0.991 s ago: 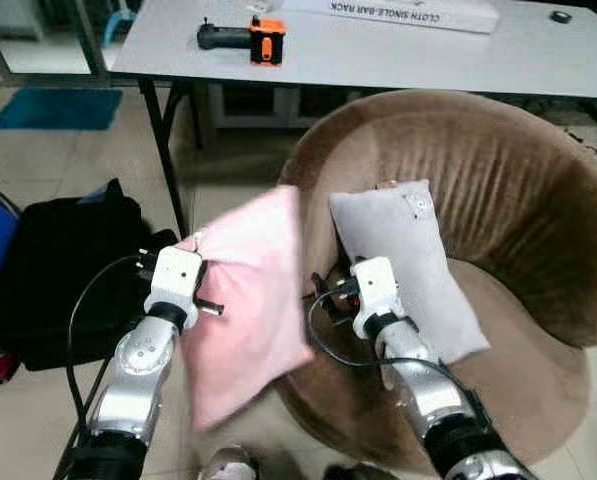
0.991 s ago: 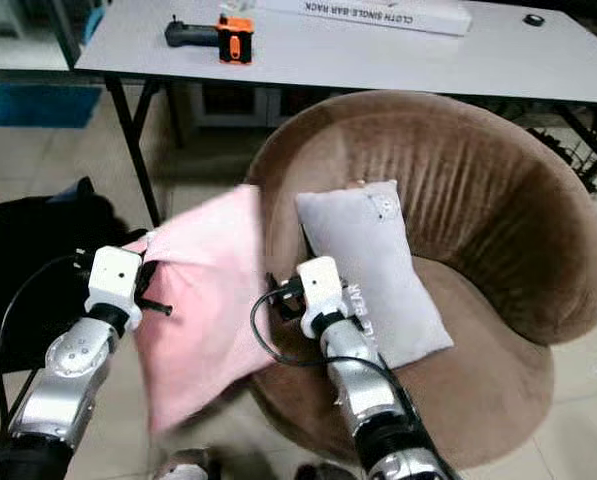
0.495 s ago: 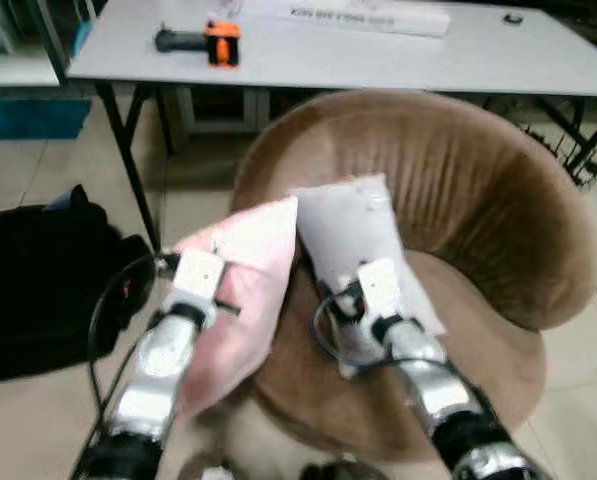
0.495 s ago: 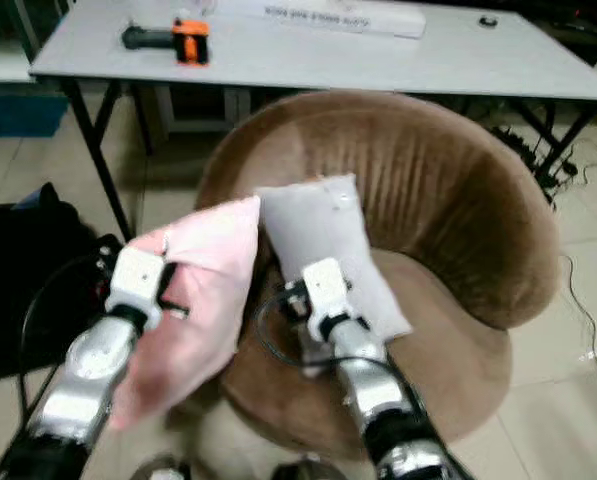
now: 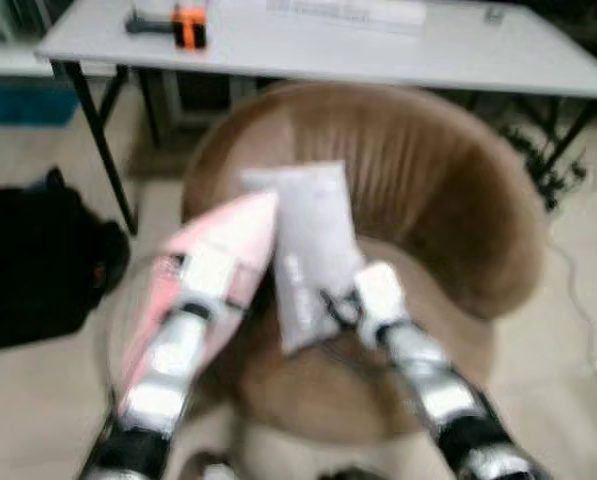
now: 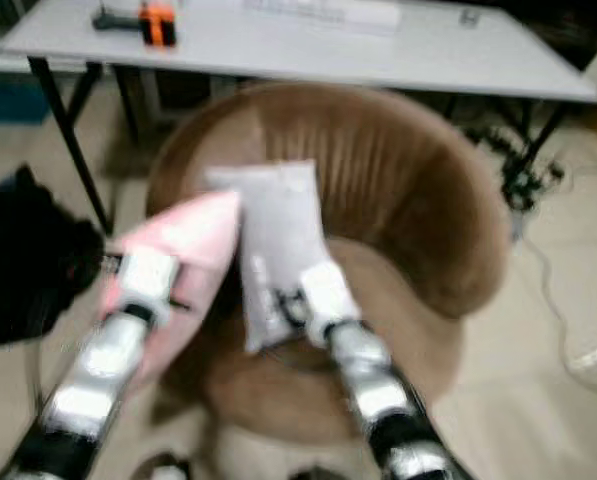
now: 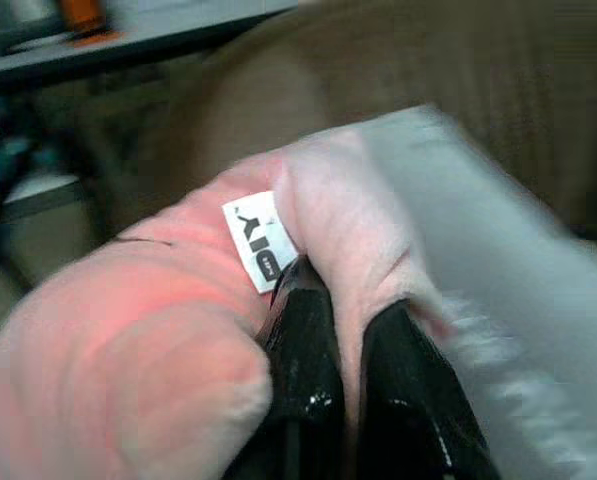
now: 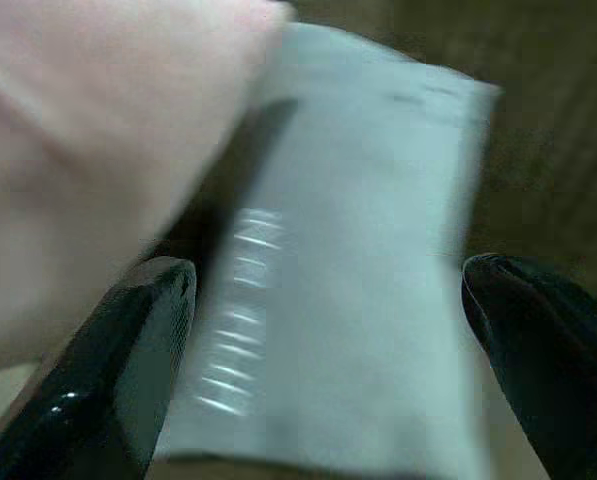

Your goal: Move the pillow to the sofa from floor

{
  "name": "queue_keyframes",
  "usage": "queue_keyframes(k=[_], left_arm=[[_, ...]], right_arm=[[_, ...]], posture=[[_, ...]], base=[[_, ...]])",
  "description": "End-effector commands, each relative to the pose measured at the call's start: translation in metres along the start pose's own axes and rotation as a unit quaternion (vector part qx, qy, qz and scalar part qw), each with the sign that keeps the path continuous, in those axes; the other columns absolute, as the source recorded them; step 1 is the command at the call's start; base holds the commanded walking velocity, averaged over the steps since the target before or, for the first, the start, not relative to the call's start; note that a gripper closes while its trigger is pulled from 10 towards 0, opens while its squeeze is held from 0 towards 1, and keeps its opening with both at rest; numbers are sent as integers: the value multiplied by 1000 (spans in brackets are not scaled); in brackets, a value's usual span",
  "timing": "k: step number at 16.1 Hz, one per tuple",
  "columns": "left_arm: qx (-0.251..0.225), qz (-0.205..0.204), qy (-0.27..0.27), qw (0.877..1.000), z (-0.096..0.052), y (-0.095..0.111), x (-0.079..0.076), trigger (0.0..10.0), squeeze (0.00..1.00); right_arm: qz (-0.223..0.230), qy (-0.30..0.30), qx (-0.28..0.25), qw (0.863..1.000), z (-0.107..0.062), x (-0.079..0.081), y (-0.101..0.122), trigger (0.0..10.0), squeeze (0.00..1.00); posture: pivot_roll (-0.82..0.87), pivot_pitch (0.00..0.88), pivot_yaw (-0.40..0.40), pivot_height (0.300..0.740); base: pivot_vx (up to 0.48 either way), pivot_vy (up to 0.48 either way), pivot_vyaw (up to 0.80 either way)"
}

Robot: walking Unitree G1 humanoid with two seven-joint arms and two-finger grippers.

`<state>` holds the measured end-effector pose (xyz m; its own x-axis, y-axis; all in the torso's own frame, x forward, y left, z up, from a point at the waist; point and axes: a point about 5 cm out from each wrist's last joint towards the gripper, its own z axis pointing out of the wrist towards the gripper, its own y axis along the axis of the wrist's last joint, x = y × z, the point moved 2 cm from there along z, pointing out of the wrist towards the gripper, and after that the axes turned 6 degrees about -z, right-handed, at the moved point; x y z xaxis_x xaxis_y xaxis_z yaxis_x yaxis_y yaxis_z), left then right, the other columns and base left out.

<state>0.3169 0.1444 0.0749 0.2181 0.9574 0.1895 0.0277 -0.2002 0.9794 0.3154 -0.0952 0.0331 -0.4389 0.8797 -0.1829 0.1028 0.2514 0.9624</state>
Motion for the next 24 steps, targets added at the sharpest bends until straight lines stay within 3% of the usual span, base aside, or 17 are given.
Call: queue_keyframes(k=[1,6,10,13,16,19,21,24], left_arm=[[-10,10,4,1000,2,5,5,0,0],[-13,-9,10,1000,7,9,10,0,0],[-10,-24,31,999,10,9,19,0,0],[-6,-23,8,1000,13,7,11,0,0],[-4,-14,-40,999,28,13,0,0,0],[-11,6,-62,998,38,25,2,0,0],[-20,20,-75,997,43,33,8,0,0],[-19,27,-84,996,44,34,9,0,0]], right_arm=[[4,5,-8,1000,3,5,4,10000,0],[7,-10,-10,1000,1,-2,5,10000,0],[9,-12,-10,1000,0,-2,4,10000,0],[9,-36,-11,999,0,-10,6,10000,0],[25,-94,-21,995,-3,-24,10,10000,0],[45,-114,-10,992,-8,-16,-1,10000,0],[49,-100,-15,994,-2,-2,3,10000,0],[52,-100,-22,993,3,-1,10,10000,0]], posture=[[109,99,-98,740],[101,109,-95,740],[99,114,-97,740],[77,97,-75,740],[9,65,-13,740],[-13,57,10,740],[-2,58,37,740],[3,61,53,740]], base=[[0,-461,0],[182,-393,0],[0,0,0],[0,0,0],[0,0,0],[0,0,0],[0,0,0],[0,0,0]])
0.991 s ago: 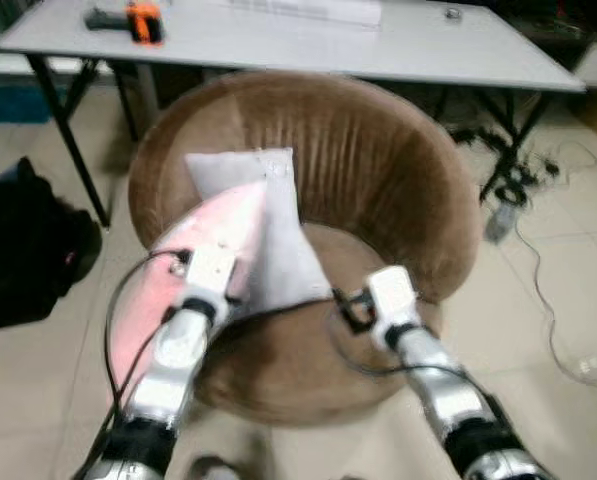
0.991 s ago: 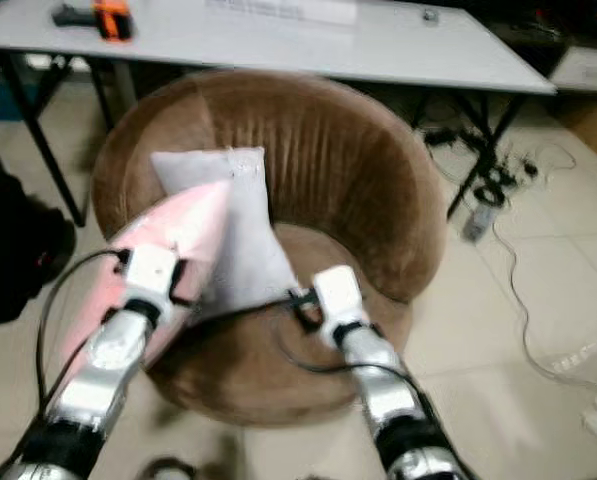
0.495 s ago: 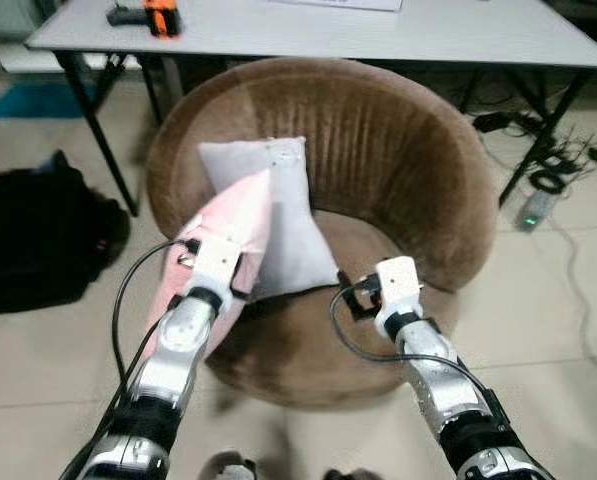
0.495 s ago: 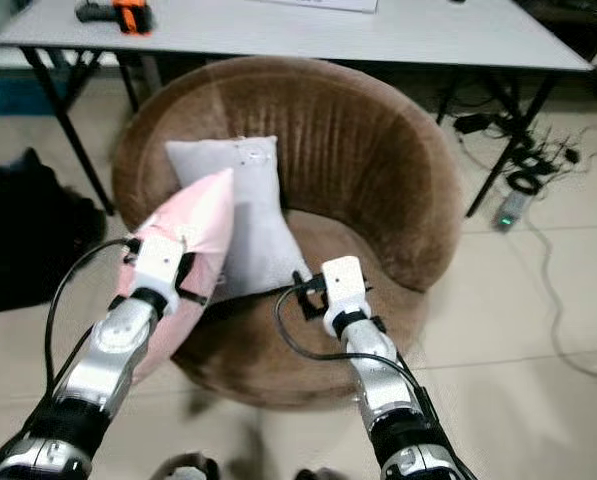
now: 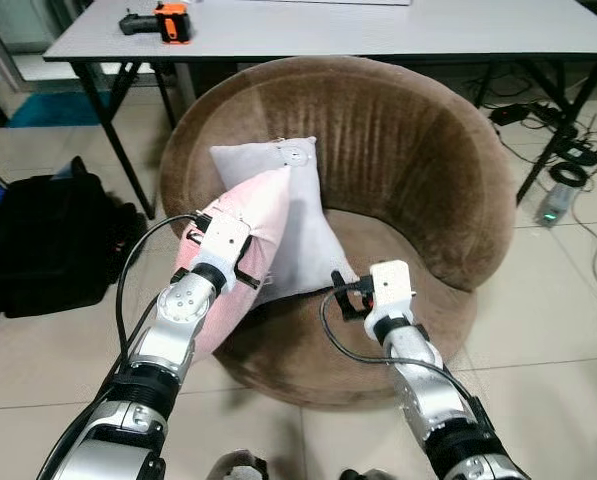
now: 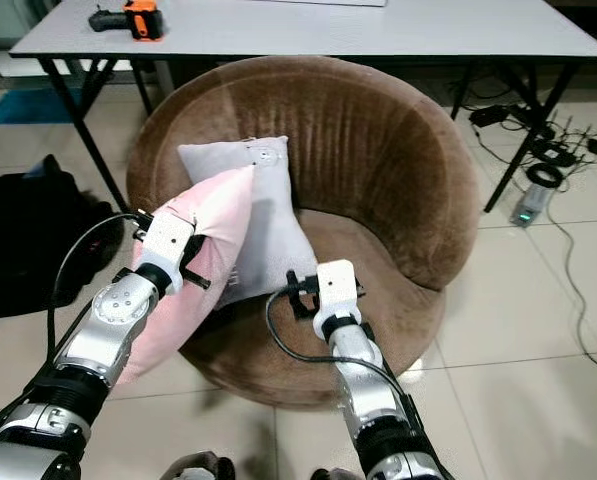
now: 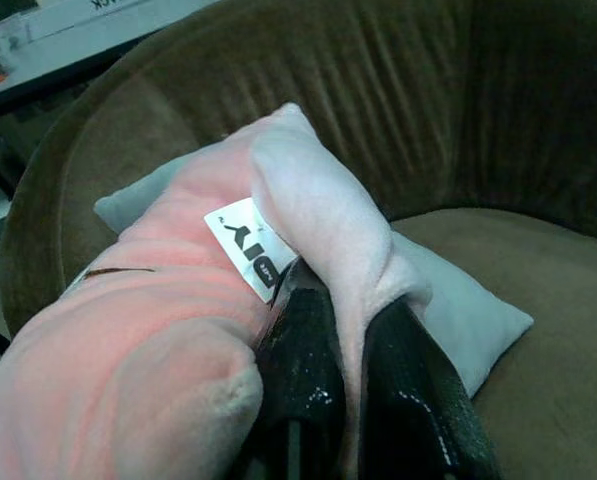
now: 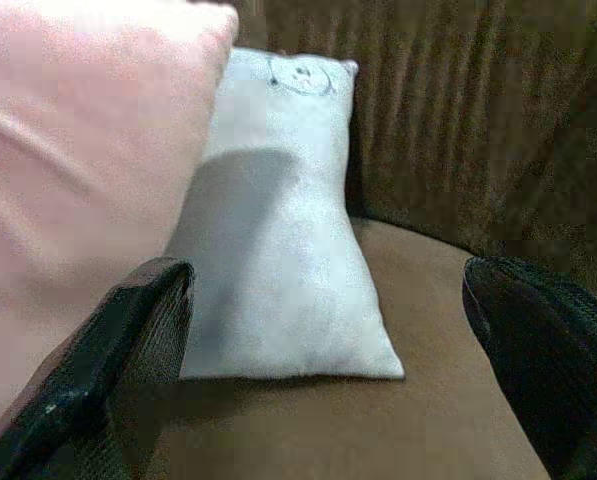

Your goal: Move the pillow to the sofa from floor

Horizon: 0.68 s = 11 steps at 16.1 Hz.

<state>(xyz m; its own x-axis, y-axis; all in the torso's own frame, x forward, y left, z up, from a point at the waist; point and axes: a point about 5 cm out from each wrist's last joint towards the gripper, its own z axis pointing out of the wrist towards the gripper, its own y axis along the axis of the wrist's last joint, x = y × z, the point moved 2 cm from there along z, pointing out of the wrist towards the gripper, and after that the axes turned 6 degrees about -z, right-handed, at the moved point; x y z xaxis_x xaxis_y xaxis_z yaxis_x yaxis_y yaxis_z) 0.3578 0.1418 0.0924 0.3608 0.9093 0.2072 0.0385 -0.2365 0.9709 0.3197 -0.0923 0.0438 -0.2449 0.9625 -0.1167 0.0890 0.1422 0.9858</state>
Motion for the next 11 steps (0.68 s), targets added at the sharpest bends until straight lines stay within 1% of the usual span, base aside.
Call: queue_keyframes(k=[1,3,5,8,11], left_arm=[[-27,17,-13,999,4,15,1,0,0],[-29,26,-14,999,5,17,4,0,0],[-34,40,-15,998,8,26,12,0,0],[-41,42,-21,998,10,30,12,0,0],[-42,34,-20,998,11,29,9,0,0]], right_arm=[[2,-2,2,1000,1,1,0,10000,0],[5,-6,-1,1000,4,2,2,10000,0],[9,-8,0,1000,6,7,3,10000,0],[10,-6,-1,1000,7,9,3,10000,0],[4,1,-3,1000,7,9,4,10000,0]], posture=[[6,60,62,740],[5,61,77,740],[1,61,102,740],[-6,60,102,740],[-12,60,82,740]], base=[[0,0,0],[0,0,0],[0,0,0],[0,0,0],[0,0,0]])
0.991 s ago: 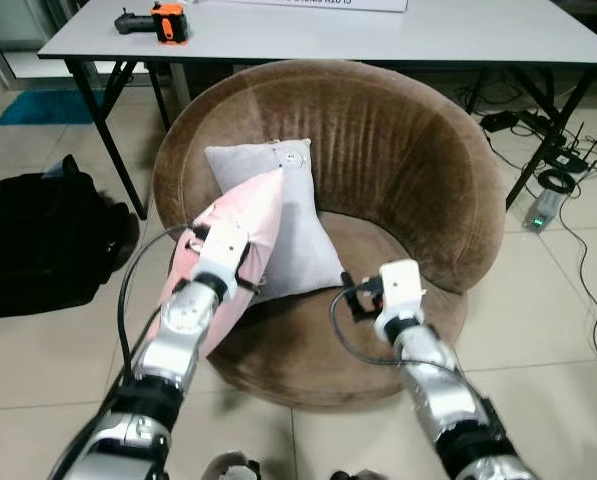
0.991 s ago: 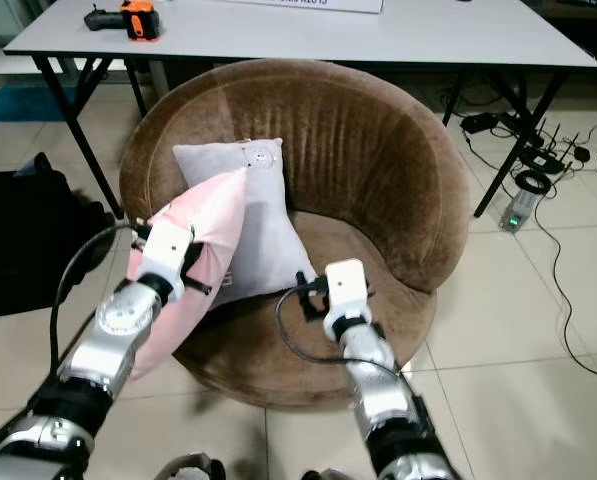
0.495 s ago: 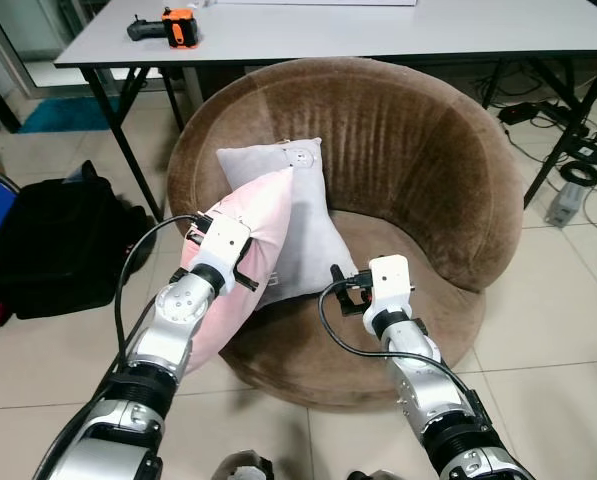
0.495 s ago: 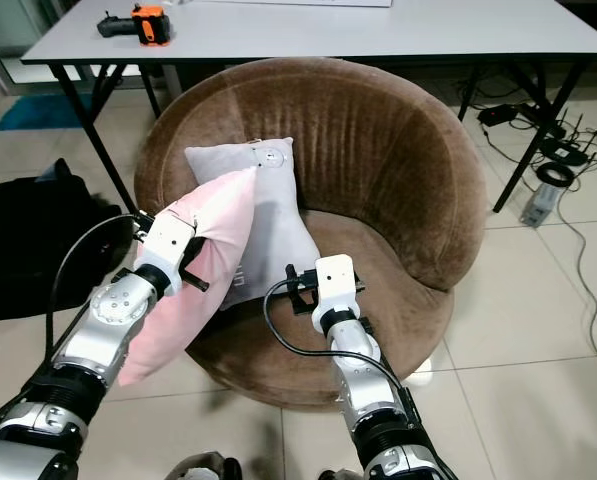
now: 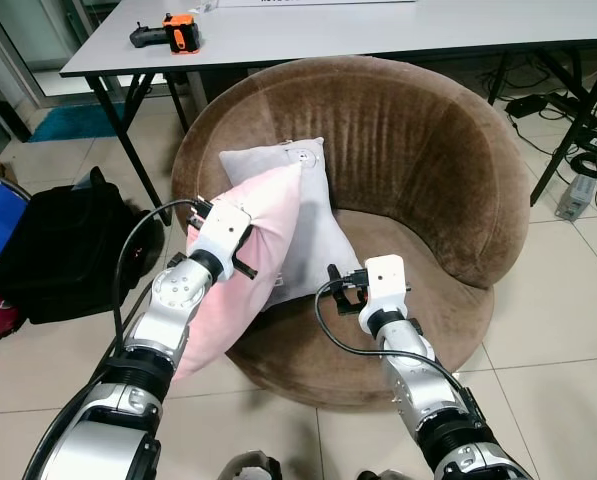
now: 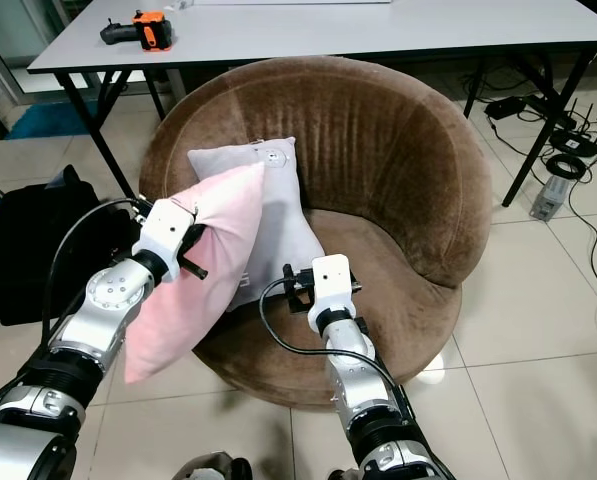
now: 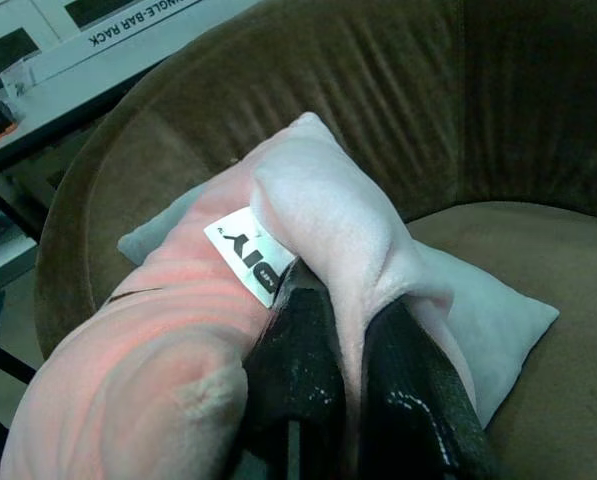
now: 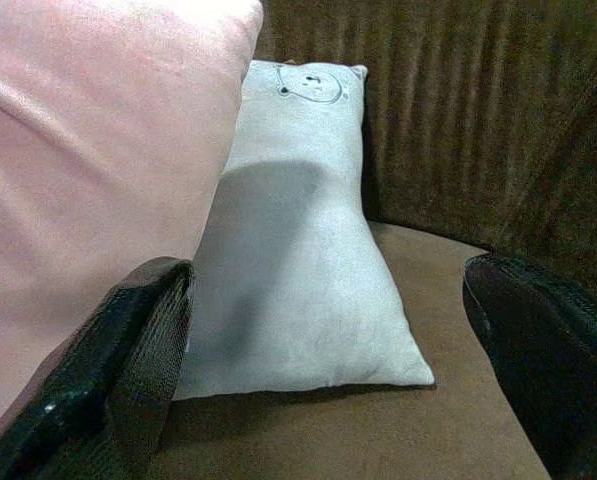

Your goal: Move the pillow to the sofa from floor

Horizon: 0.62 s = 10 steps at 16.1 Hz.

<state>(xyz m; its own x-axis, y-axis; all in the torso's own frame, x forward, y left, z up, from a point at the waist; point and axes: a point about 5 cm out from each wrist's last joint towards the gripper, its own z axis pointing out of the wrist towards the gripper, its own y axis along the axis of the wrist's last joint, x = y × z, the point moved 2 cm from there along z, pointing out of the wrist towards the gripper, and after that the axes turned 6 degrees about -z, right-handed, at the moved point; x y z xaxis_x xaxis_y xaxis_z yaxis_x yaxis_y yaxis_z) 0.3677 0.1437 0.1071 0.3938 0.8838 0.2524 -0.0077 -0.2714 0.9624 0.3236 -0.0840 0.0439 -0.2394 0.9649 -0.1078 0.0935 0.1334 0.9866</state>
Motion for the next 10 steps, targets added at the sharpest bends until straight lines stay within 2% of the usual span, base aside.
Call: queue_keyframes(k=[1,3,5,10], left_arm=[[-29,7,0,1000,5,14,1,0,0],[-31,6,0,999,6,15,-1,0,0],[-37,12,8,999,7,18,0,0,0],[-27,29,6,999,8,14,-4,0,0]], right_arm=[[-3,5,-4,1000,2,1,2,10000,0],[-7,7,-4,1000,1,-1,1,10000,0],[-14,10,0,1000,-2,-3,-2,10000,0],[-13,10,1,1000,-2,-3,-2,10000,0]], posture=[[-15,60,78,740],[-16,62,71,740],[-21,66,61,740],[-24,68,62,740]], base=[[0,0,0],[0,0,0],[465,0,0],[379,-287,0]])
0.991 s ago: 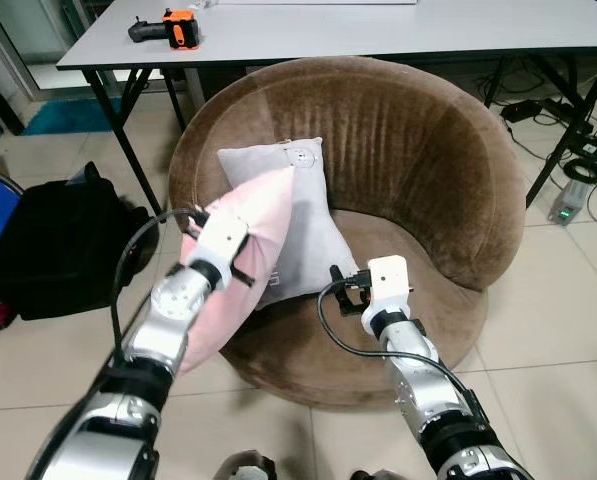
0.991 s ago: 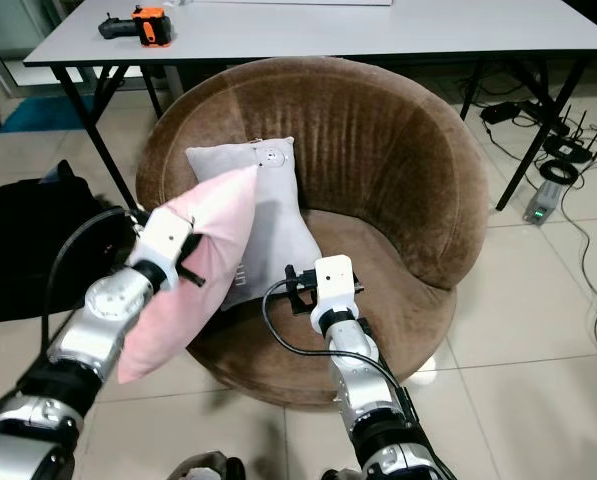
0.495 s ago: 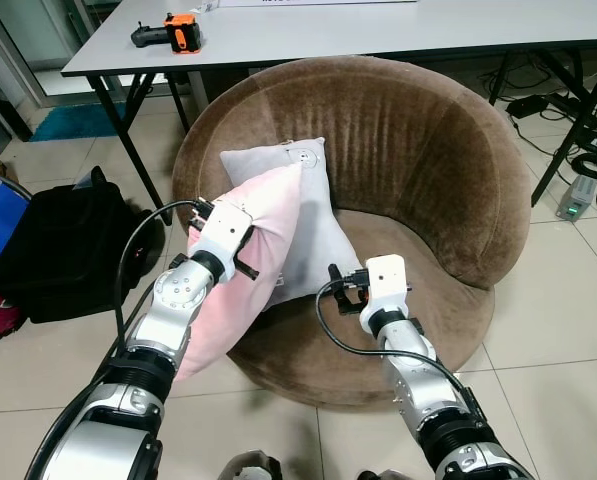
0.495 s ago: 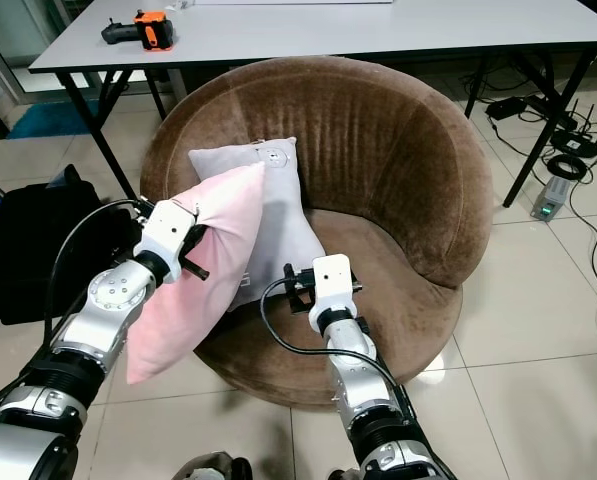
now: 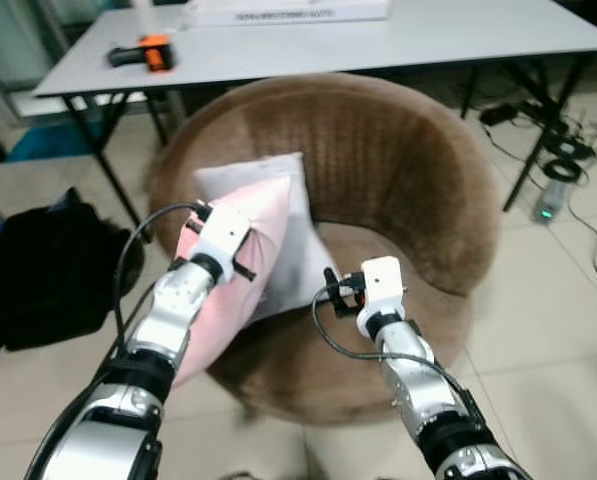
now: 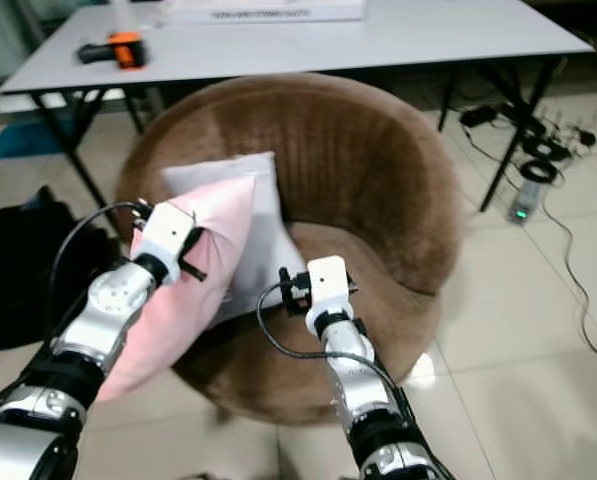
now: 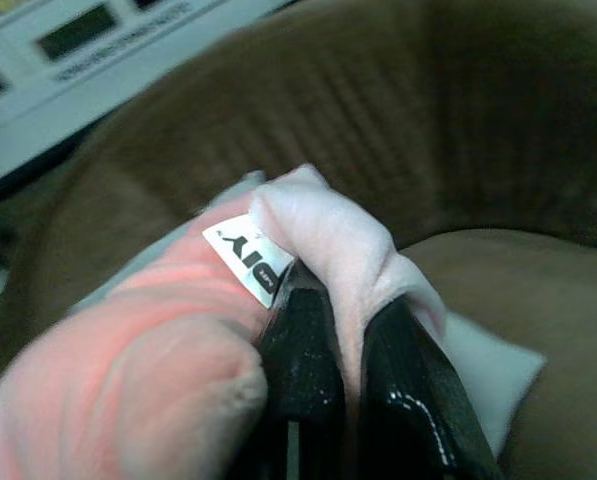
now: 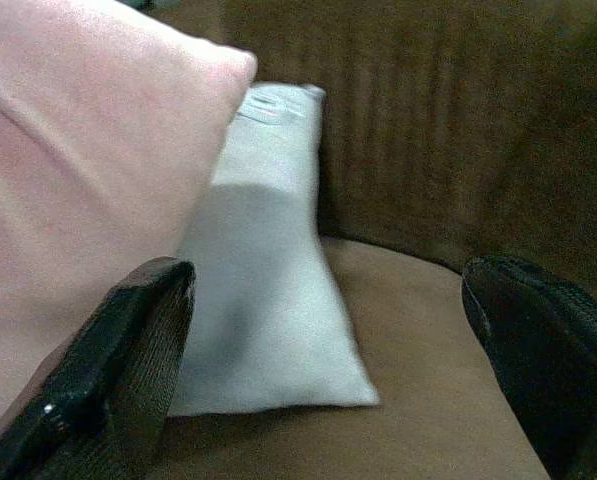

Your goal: Move the pillow to the sofa from floor

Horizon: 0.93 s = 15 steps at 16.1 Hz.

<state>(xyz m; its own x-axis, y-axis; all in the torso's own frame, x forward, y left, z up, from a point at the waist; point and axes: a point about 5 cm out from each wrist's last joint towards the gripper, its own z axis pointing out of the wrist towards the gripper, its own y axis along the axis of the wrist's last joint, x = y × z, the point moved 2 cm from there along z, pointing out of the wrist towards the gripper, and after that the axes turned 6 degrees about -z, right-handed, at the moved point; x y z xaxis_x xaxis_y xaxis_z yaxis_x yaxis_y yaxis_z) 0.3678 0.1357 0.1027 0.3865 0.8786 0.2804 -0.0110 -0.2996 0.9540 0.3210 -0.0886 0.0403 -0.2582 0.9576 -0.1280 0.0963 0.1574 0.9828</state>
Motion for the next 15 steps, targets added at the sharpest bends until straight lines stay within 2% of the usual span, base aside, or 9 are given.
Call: queue_keyframes(k=[1,3,6,11,12,15], left_arm=[[-35,19,8,999,5,18,5,0,0],[-36,28,8,999,6,22,7,0,0],[-54,39,11,998,11,41,15,0,0],[-79,50,44,995,18,82,44,0,0],[-79,50,44,995,18,82,44,0,0],[-84,49,68,993,20,98,64,0,0]], right_arm=[[-1,3,-3,1000,1,1,2,10000,0],[-1,3,-2,1000,1,2,2,10000,0],[1,2,0,1000,1,3,1,10000,0],[4,3,3,1000,1,6,0,10000,0],[4,3,3,1000,1,6,0,10000,0],[5,4,4,1000,1,7,-1,10000,0]], posture=[[-25,64,64,740],[-24,60,67,740],[-27,52,76,740],[-27,46,81,740],[-27,46,81,740],[-30,47,84,740]], base=[[382,-285,0],[0,0,0],[0,0,0],[0,0,0],[0,0,0],[0,0,0]])
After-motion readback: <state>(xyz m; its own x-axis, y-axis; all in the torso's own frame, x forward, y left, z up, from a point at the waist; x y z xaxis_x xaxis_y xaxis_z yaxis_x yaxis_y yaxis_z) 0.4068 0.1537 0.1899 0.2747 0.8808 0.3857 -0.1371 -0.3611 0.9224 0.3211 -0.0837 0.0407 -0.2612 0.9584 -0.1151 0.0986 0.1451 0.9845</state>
